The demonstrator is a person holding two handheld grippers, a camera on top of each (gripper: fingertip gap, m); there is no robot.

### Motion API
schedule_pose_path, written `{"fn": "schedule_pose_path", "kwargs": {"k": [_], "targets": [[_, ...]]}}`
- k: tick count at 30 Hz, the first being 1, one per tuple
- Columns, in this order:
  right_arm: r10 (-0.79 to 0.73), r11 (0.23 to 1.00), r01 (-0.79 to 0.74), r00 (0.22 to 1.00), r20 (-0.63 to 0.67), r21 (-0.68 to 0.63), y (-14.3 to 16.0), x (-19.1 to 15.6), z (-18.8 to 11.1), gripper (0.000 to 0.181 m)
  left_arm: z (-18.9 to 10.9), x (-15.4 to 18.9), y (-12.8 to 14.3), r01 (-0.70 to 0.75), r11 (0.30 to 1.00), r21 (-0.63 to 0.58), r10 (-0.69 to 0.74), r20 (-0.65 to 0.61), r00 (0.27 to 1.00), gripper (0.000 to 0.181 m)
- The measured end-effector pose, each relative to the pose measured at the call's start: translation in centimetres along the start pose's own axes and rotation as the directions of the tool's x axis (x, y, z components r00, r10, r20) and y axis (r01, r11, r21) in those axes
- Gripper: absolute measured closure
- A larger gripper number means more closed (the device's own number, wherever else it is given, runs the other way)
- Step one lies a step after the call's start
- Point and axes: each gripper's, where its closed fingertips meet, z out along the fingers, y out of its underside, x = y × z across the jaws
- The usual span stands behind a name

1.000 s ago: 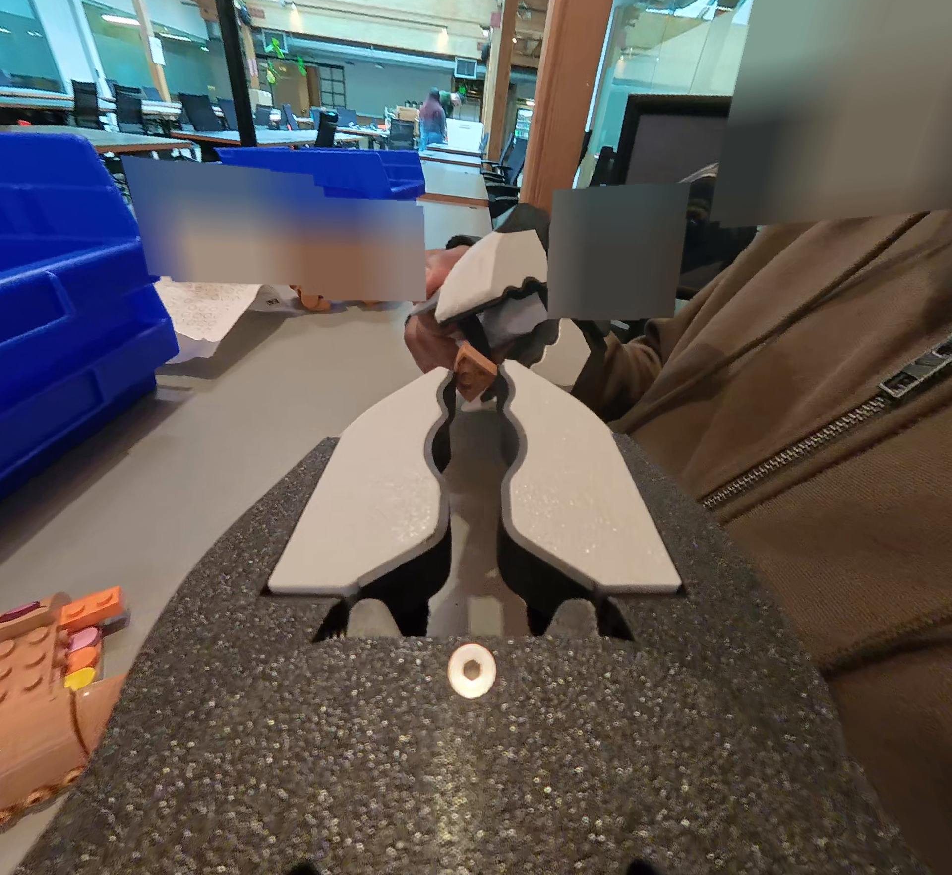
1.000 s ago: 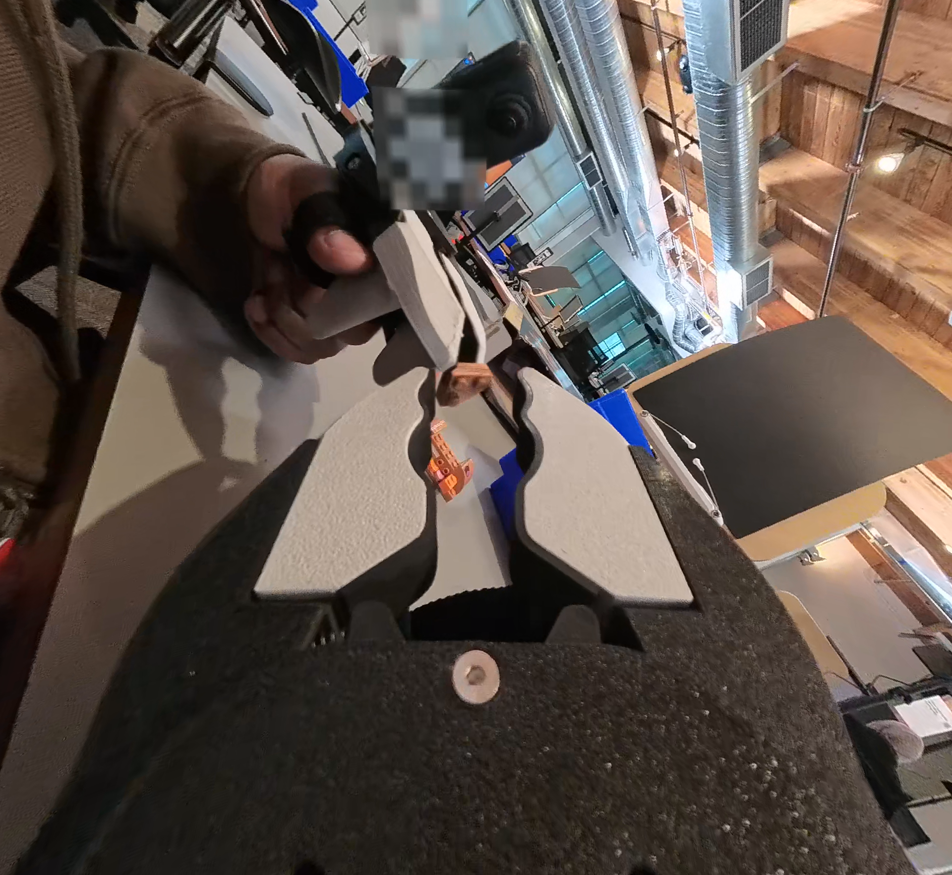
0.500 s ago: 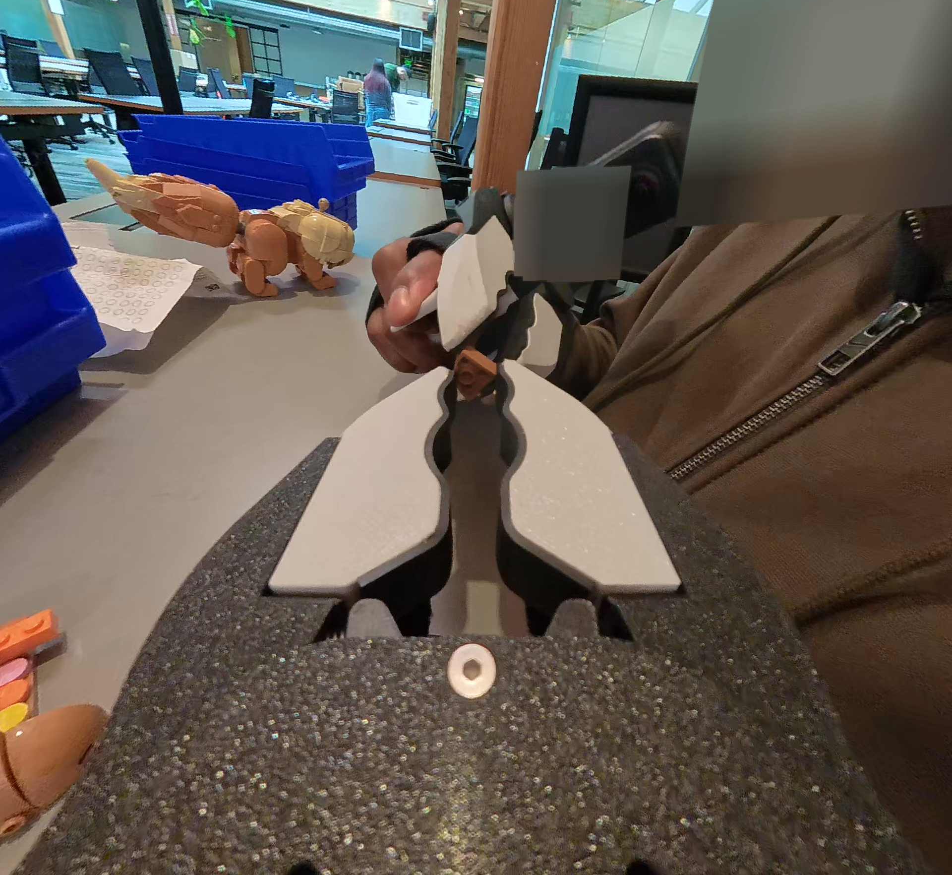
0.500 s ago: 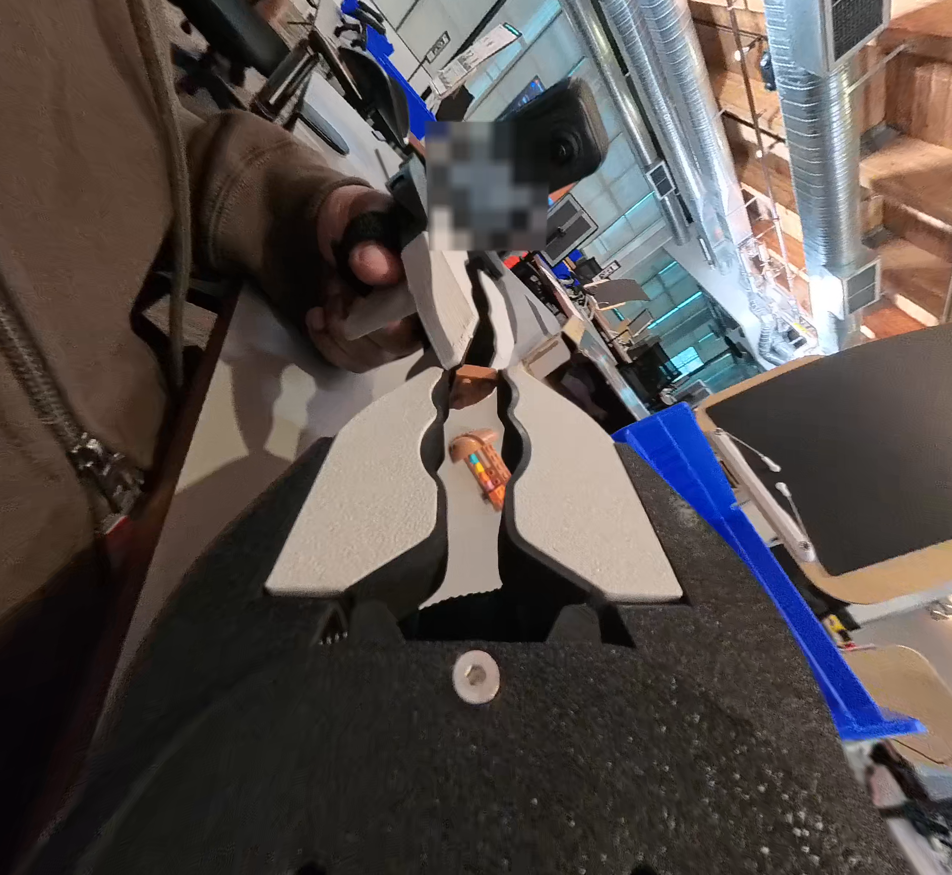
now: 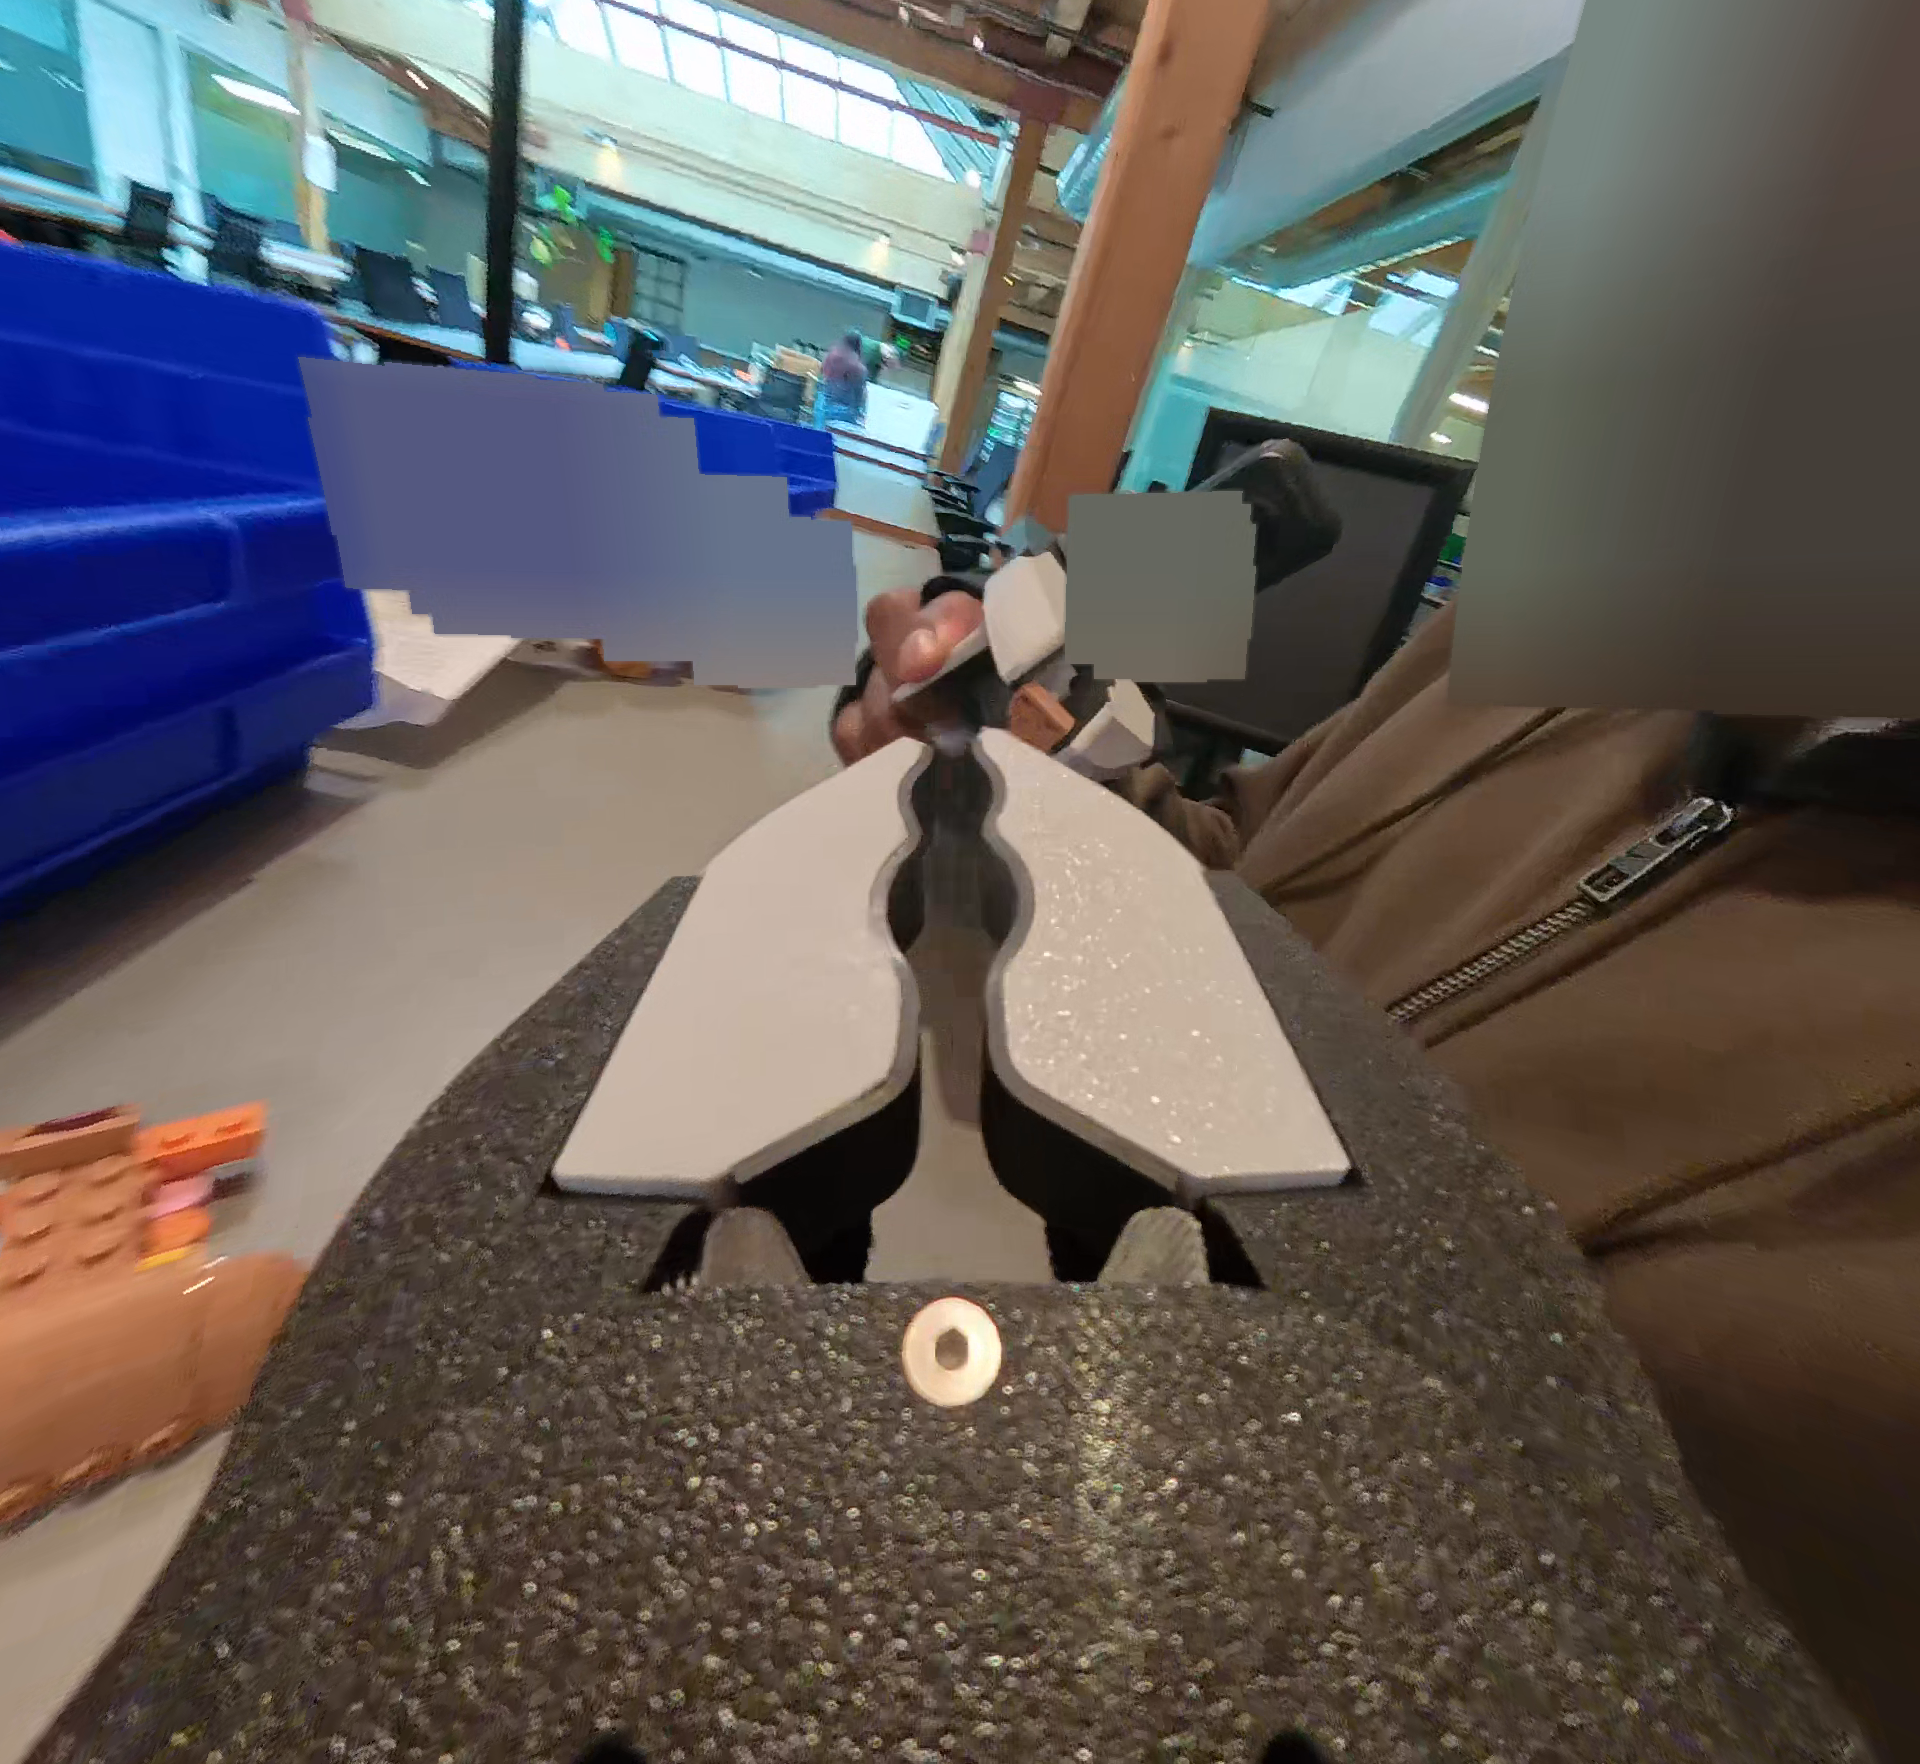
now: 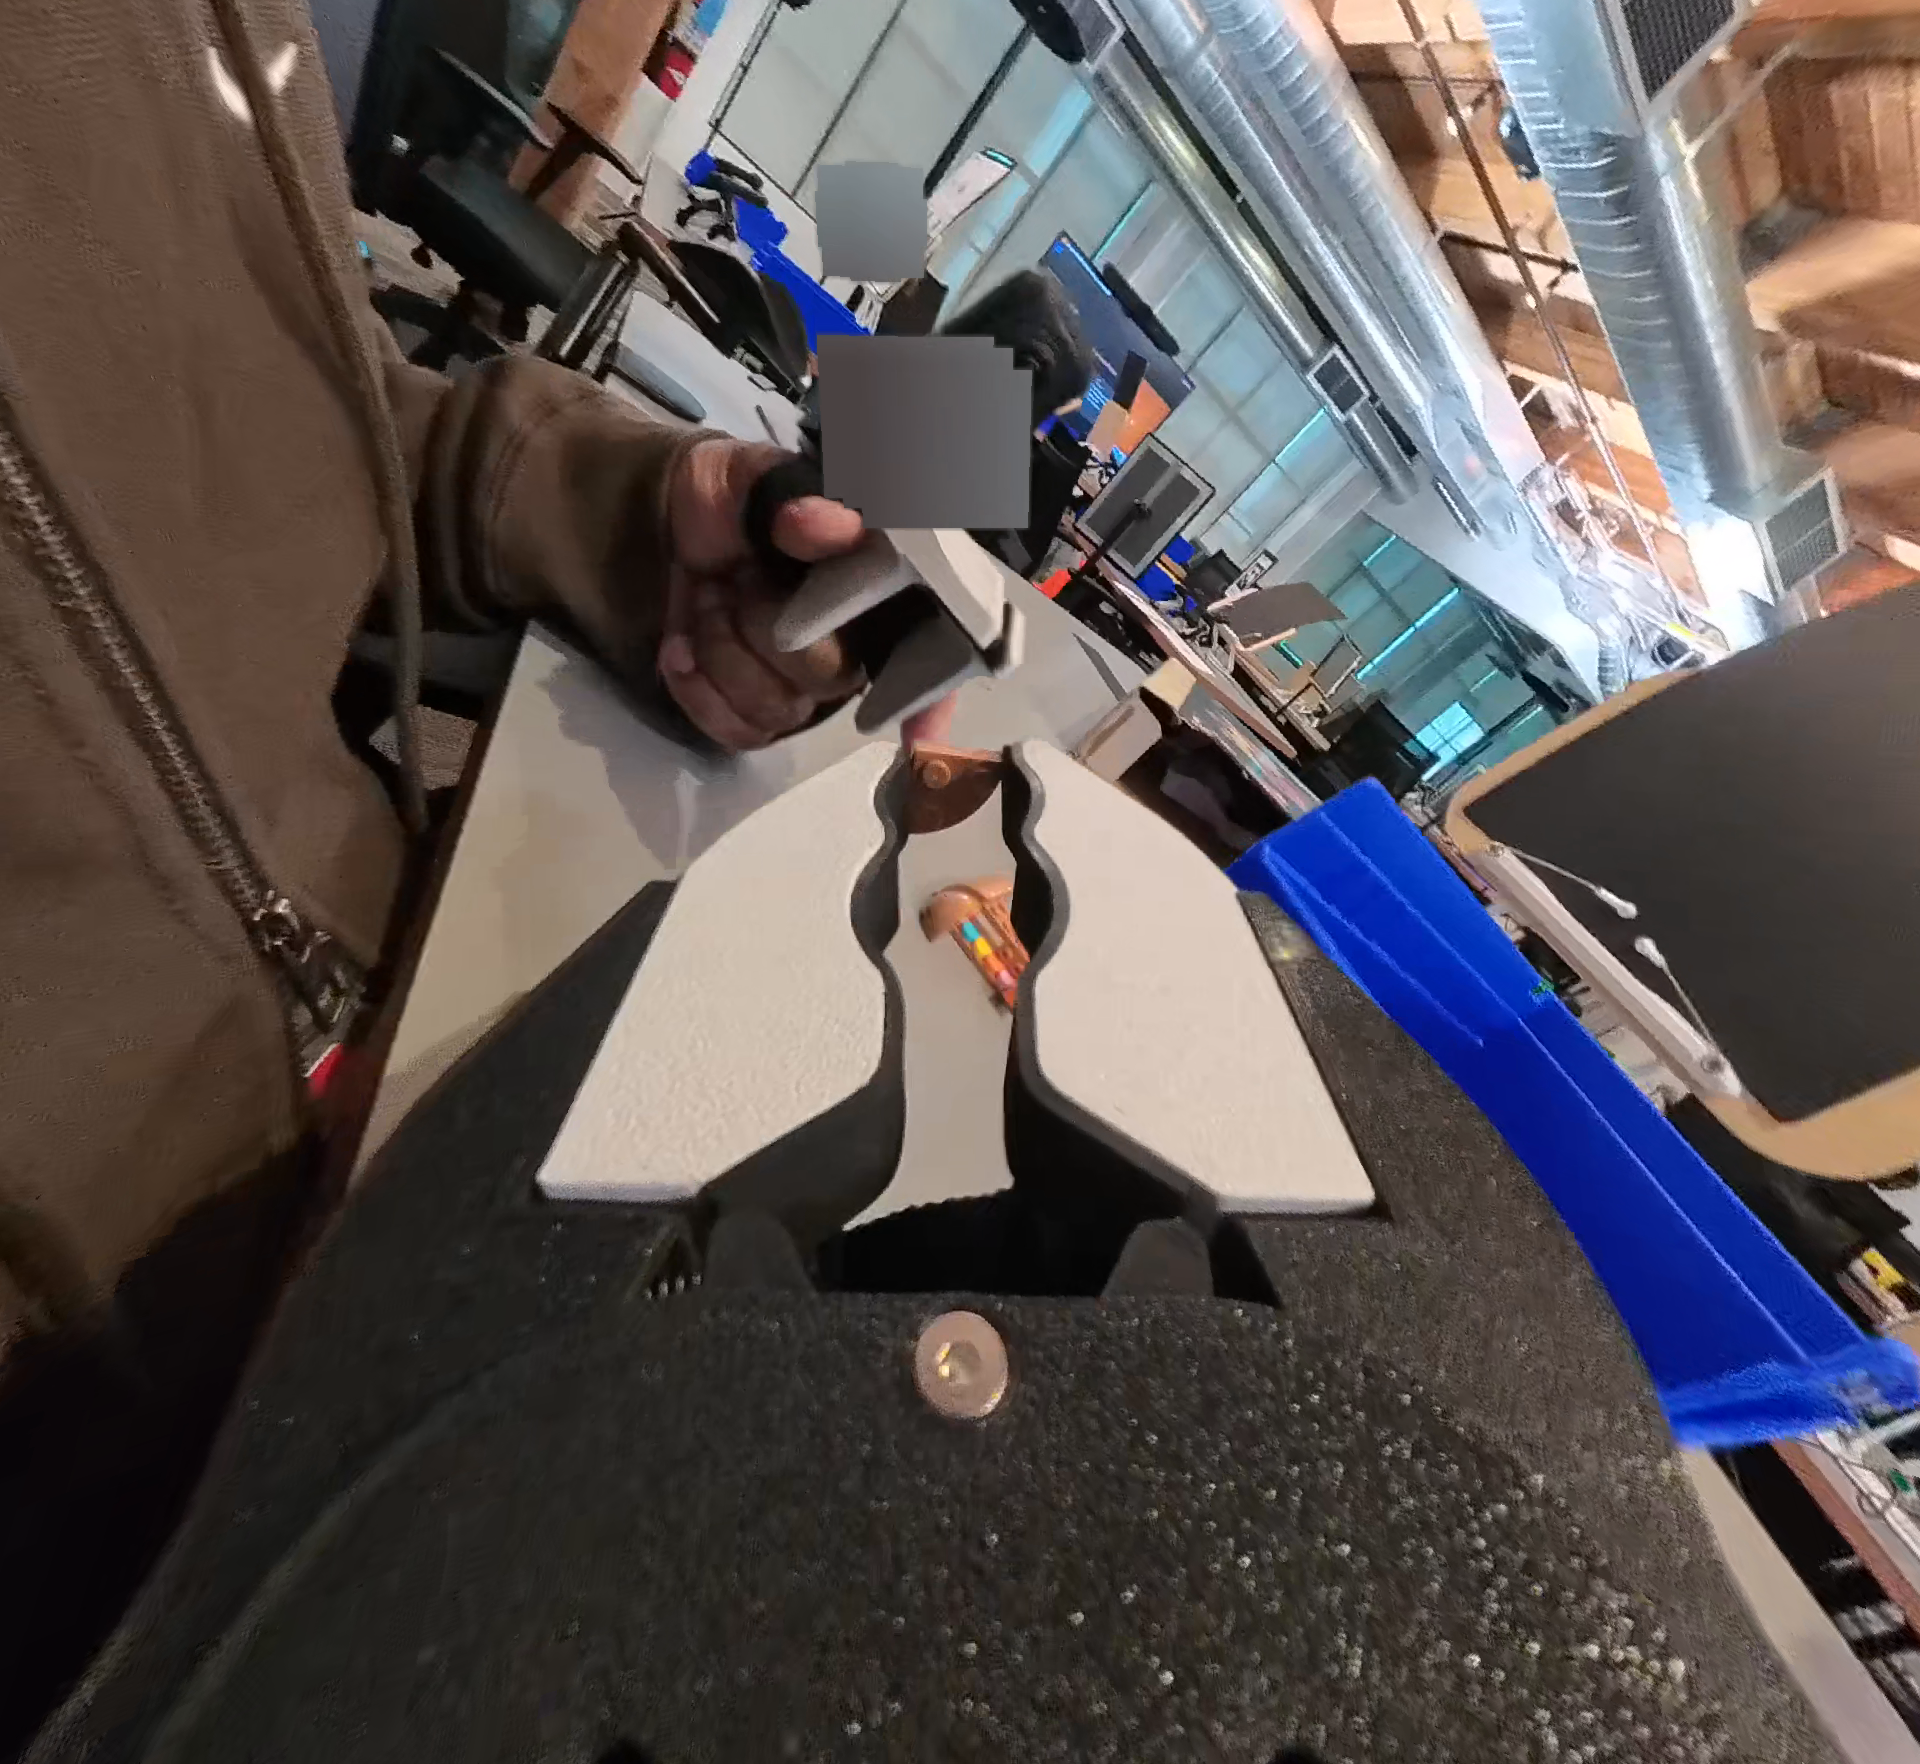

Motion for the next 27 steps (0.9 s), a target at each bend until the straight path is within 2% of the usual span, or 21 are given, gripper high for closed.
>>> {"fn": "schedule_pose_path", "kwargs": {"k": [3, 5, 17, 23, 27], "targets": [[-0.013, 1.000, 0.013, 1.000, -0.001, 0.000, -0.1, -0.4, 0.5, 0.164, 2.4, 1.5, 1.7, 0.048, 0.996, -0.080, -0.055, -0.085, 0.995, 0.160], [-0.006, 1.000, 0.006, 1.000, 0.001, 0.017, -0.4, -0.5, 0.6, 0.164, 3.6, 2.1, 2.1, 0.073, 0.993, -0.093, -0.084, -0.114, 0.990, 0.156], [-0.023, 0.998, 0.022, 1.000, 0.014, 0.066, -1.3, -1.1, 0.7, 0.164, 4.3, 3.6, 1.7, 0.185, 0.980, -0.069, -0.196, -0.245, 0.949, 0.164], [-0.046, 0.995, 0.044, 0.999, 0.013, 0.086, -1.7, -1.5, 0.8, 0.164, 4.2, 3.9, 1.7, 0.177, 0.982, -0.064, -0.188, -0.266, 0.945, 0.169], [-0.060, 0.996, 0.060, 0.998, -0.008, 0.062, -1.6, -1.2, 1.0, 0.164, 4.1, 3.4, 1.6, 0.156, 0.987, -0.049, -0.163, -0.235, 0.958, 0.170]]}}
